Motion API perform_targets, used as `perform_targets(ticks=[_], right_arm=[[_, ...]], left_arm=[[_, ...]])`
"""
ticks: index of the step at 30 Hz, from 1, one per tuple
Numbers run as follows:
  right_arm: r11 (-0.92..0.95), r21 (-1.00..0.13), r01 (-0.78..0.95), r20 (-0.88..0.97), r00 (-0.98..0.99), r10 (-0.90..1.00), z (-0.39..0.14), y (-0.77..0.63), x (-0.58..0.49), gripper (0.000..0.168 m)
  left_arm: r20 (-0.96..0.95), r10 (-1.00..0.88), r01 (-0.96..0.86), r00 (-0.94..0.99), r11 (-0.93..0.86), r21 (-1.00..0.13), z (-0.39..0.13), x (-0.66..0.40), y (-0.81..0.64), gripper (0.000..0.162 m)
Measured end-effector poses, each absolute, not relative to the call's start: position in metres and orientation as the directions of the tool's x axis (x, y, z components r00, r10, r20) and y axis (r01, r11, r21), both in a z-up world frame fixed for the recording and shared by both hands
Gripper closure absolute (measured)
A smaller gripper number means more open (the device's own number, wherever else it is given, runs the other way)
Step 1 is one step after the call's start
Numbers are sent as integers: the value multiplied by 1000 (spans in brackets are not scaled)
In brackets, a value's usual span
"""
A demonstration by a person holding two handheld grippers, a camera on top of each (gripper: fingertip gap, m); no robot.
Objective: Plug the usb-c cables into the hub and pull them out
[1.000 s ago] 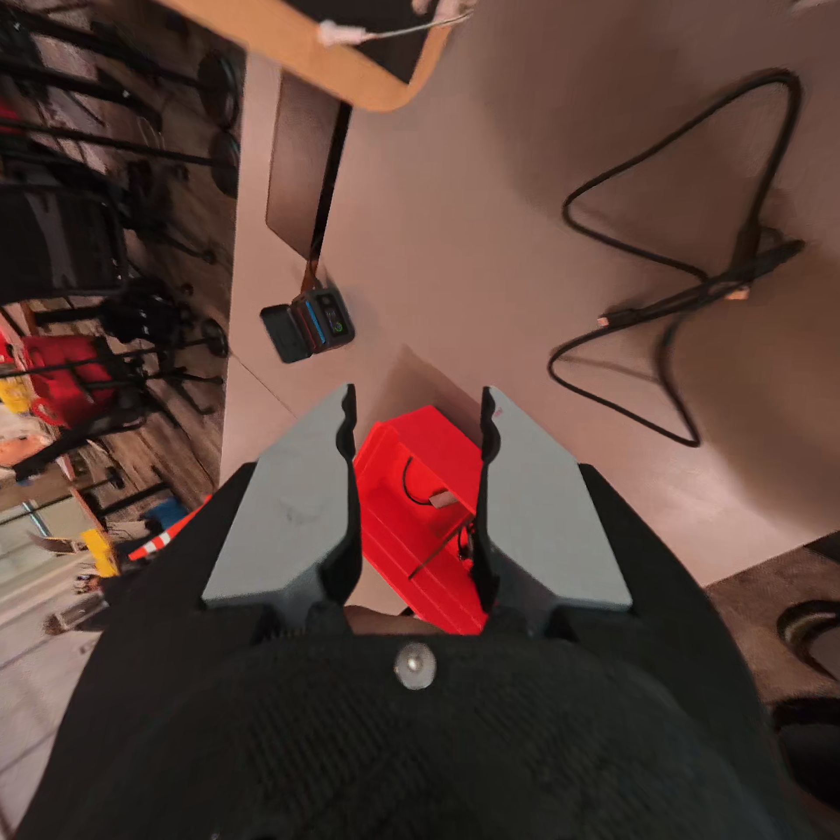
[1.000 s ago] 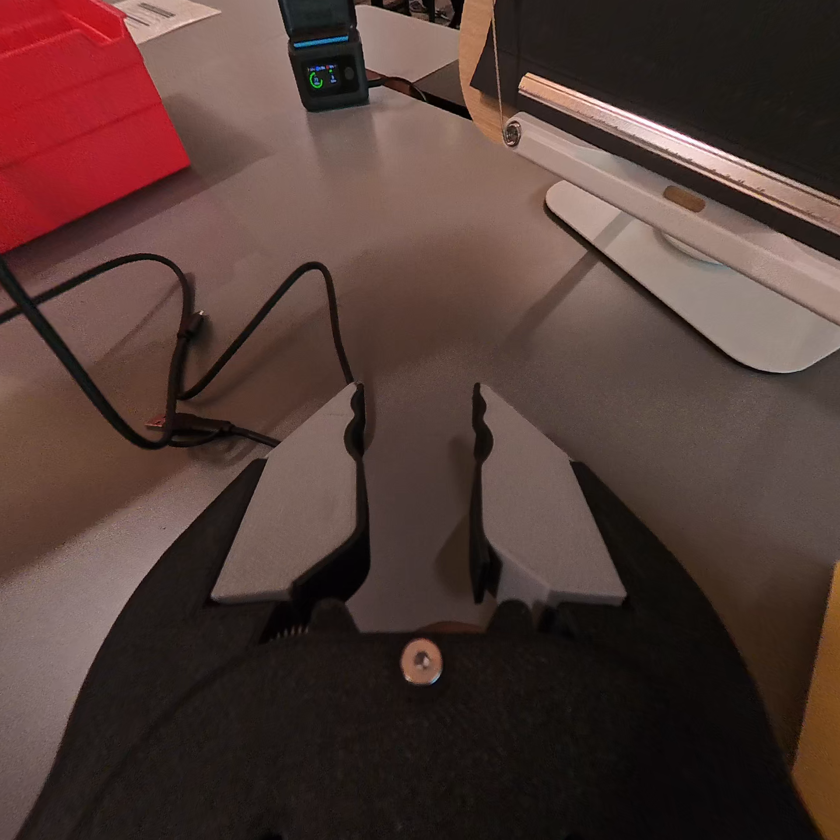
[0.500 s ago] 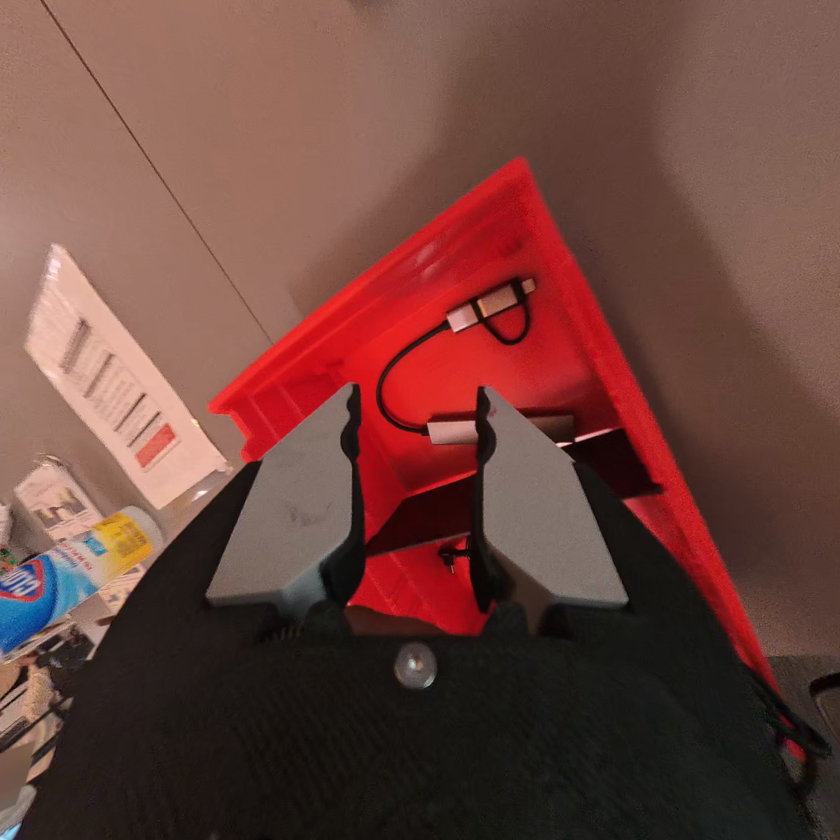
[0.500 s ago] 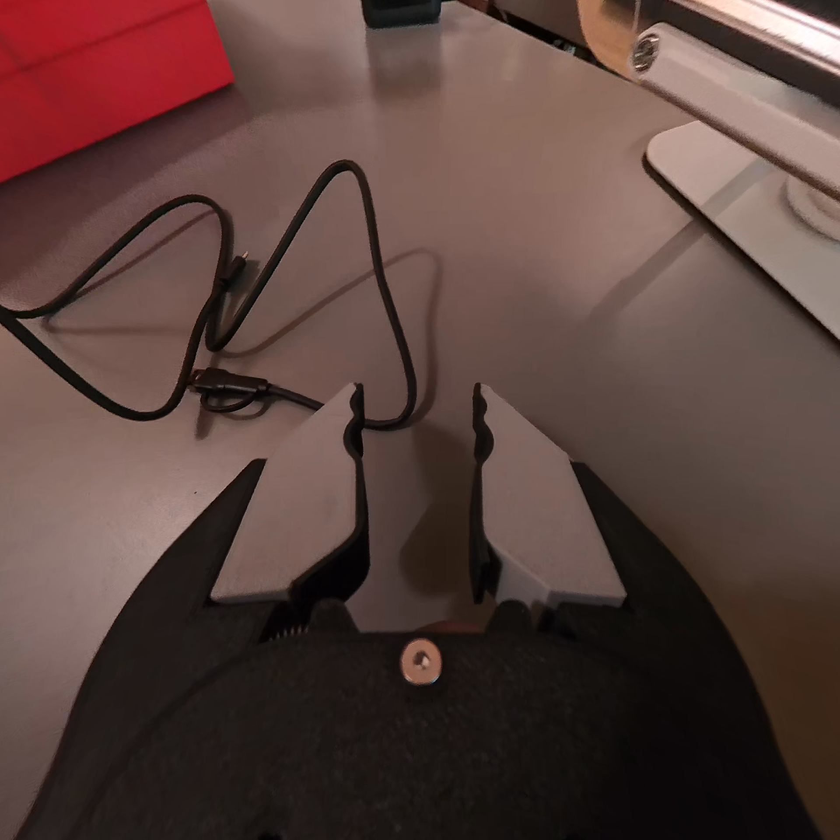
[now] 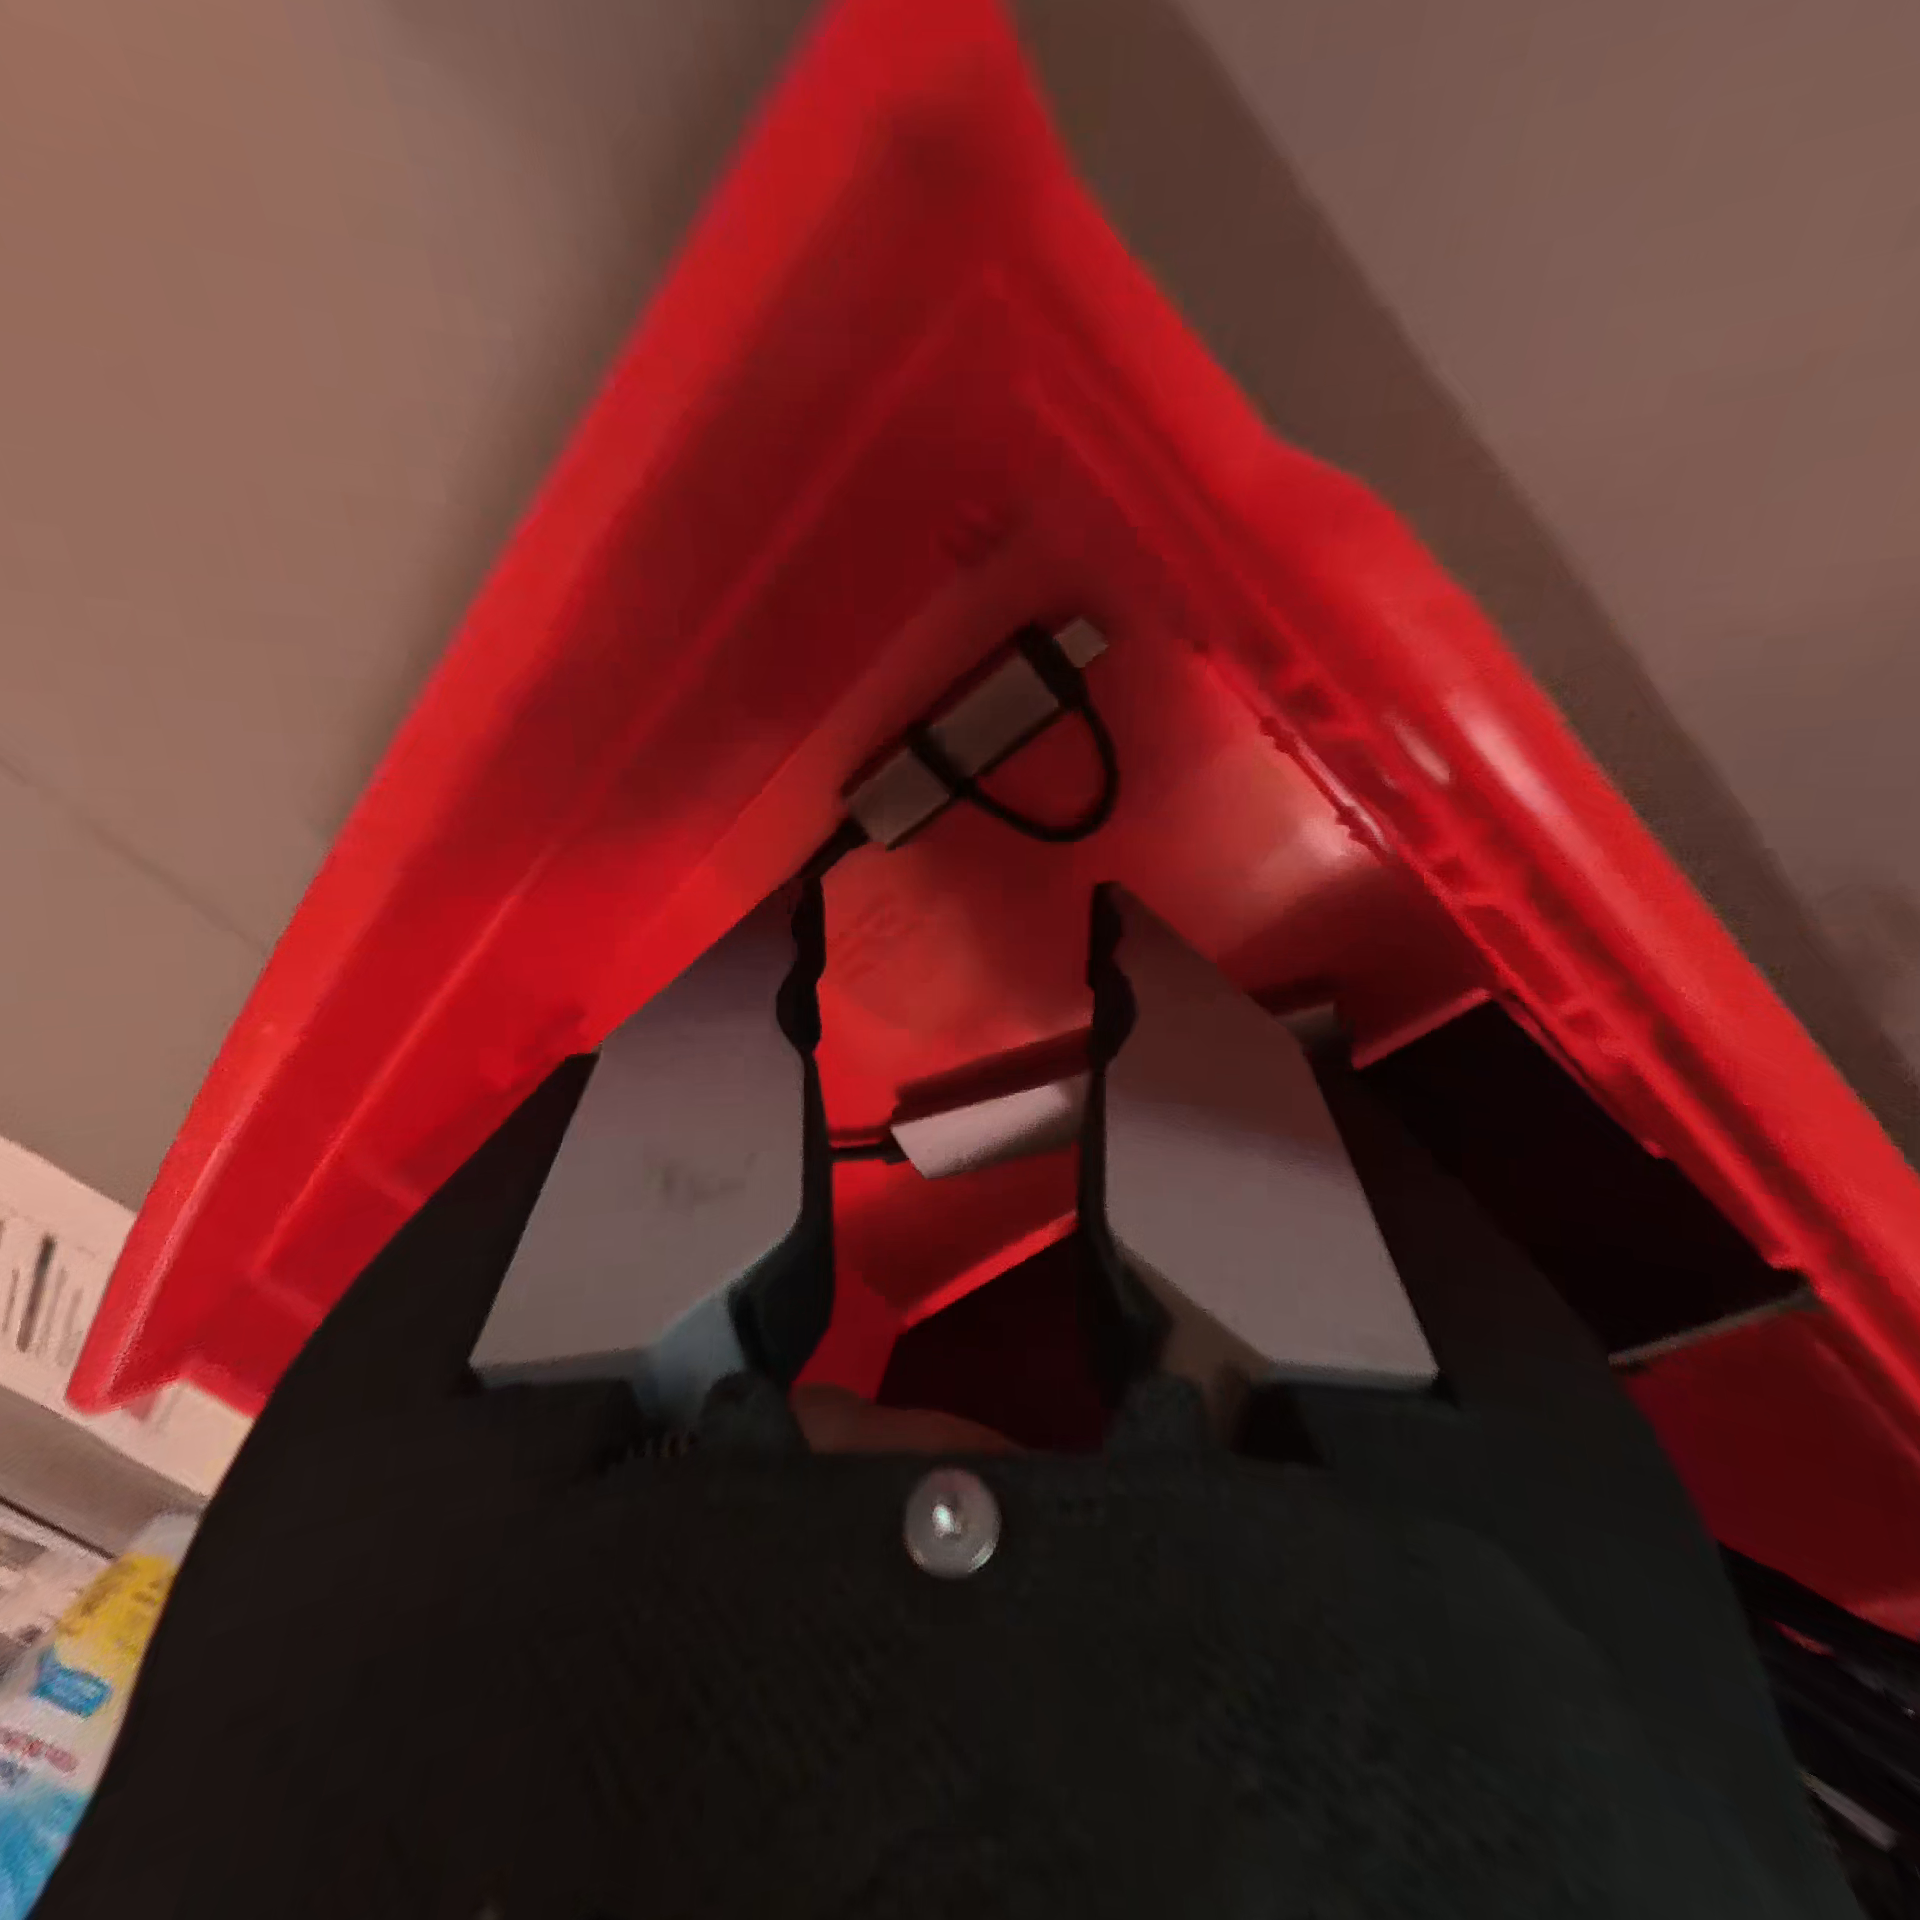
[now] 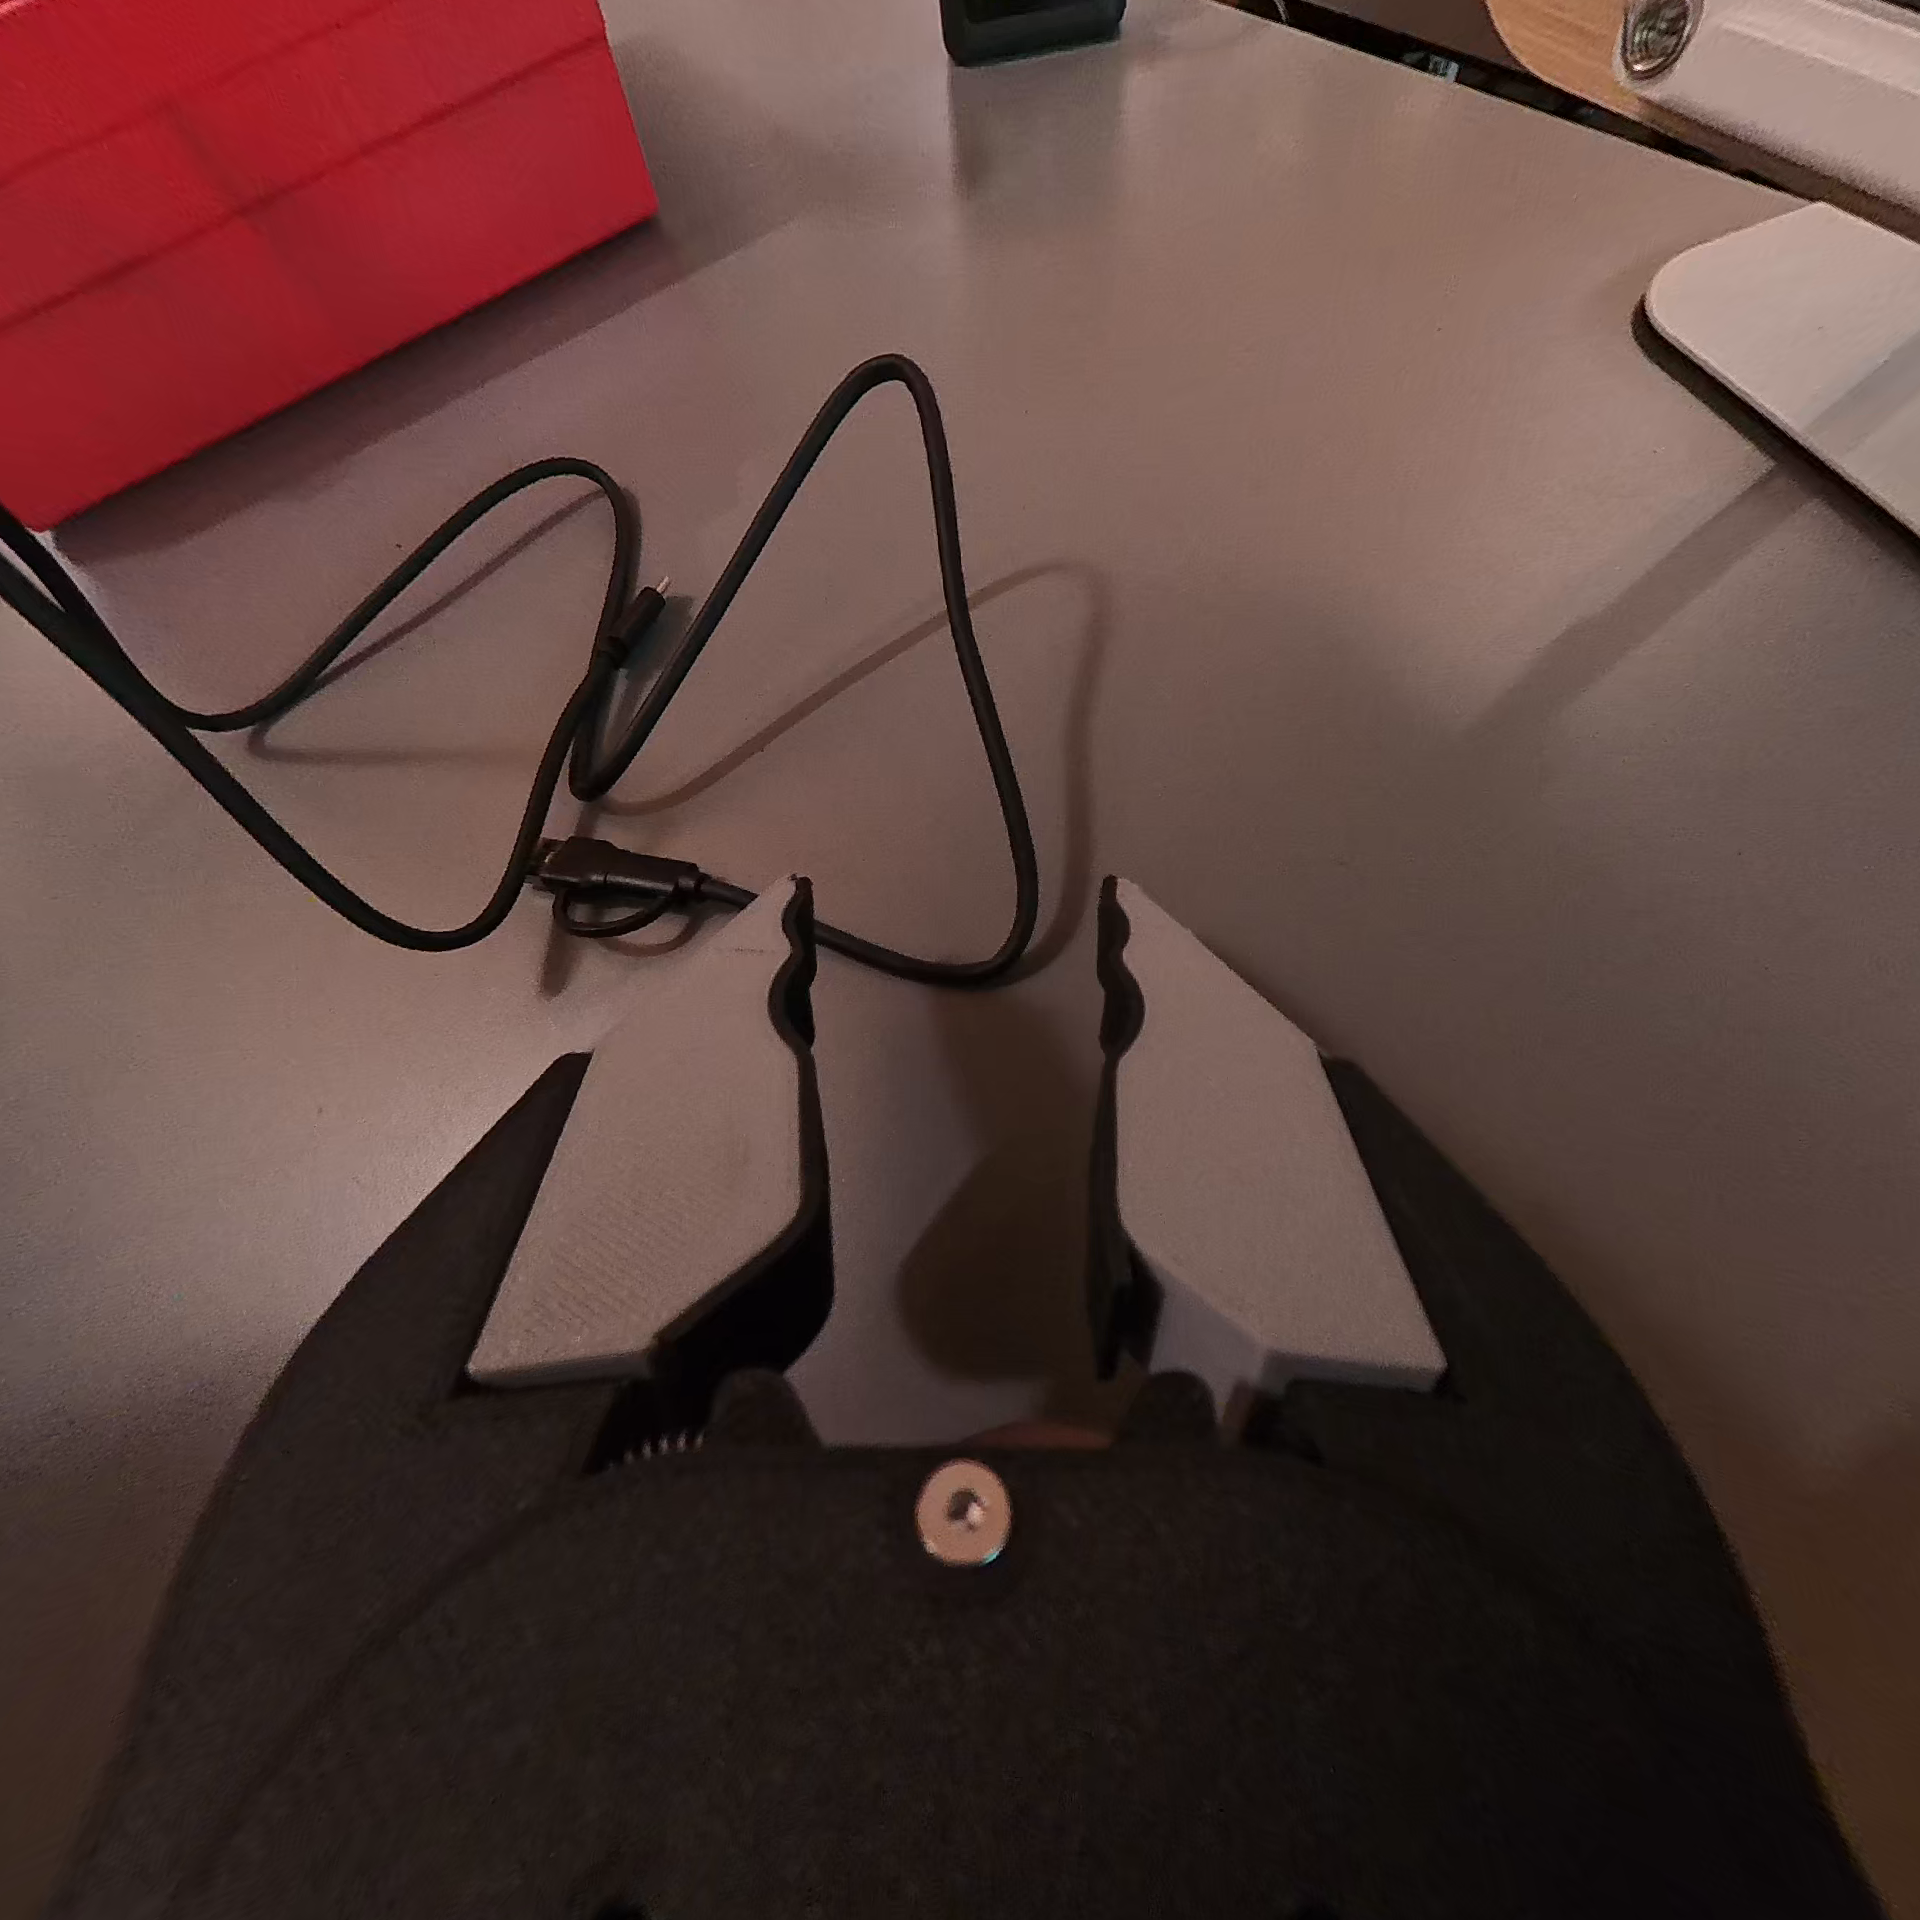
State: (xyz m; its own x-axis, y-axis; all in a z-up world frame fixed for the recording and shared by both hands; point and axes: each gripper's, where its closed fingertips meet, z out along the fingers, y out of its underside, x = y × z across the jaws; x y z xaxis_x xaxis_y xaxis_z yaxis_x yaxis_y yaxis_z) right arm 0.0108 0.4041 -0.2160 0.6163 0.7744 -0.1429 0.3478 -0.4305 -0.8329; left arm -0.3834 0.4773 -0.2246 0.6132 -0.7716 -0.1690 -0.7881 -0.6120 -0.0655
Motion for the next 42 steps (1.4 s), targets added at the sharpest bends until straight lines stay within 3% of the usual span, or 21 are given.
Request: perform_targets(ticks=[3,5,9,14,28,32,37,42], right_arm=[[-433,-831,349,-147,613,777,-216,404,10,116],[-427,-831,358,-138,610,780,-217,403,9,116],[-417,-828,374,-125,602,789,-218,402,8,117],[-414,-830,375,-125,596,793,-218,401,7,117],[-402,-821,405,-119,568,815,-220,394,2,119],[-393,-822,412,-120,549,827,-220,389,-2,119],[-378,-820,430,-114,525,844,-220,382,-8,119],[-362,-820,444,-106,503,858,-220,375,-15,120]], left_arm=[[-346,-787,-837,511,-547,9,-224,-403,492,117],[-395,-851,-912,346,-404,72,-224,-408,493,117],[-370,-907,-976,198,-219,15,-230,-397,492,124],[-351,-929,-992,121,-124,-13,-233,-391,492,131],[-121,-970,-977,212,-210,-35,-242,-385,489,146],[-262,-952,-987,159,-161,-14,-231,-391,495,146],[-499,-852,-987,158,-131,-88,-178,-390,498,146],[-825,-522,-973,215,-45,-226,-104,-382,496,147]])
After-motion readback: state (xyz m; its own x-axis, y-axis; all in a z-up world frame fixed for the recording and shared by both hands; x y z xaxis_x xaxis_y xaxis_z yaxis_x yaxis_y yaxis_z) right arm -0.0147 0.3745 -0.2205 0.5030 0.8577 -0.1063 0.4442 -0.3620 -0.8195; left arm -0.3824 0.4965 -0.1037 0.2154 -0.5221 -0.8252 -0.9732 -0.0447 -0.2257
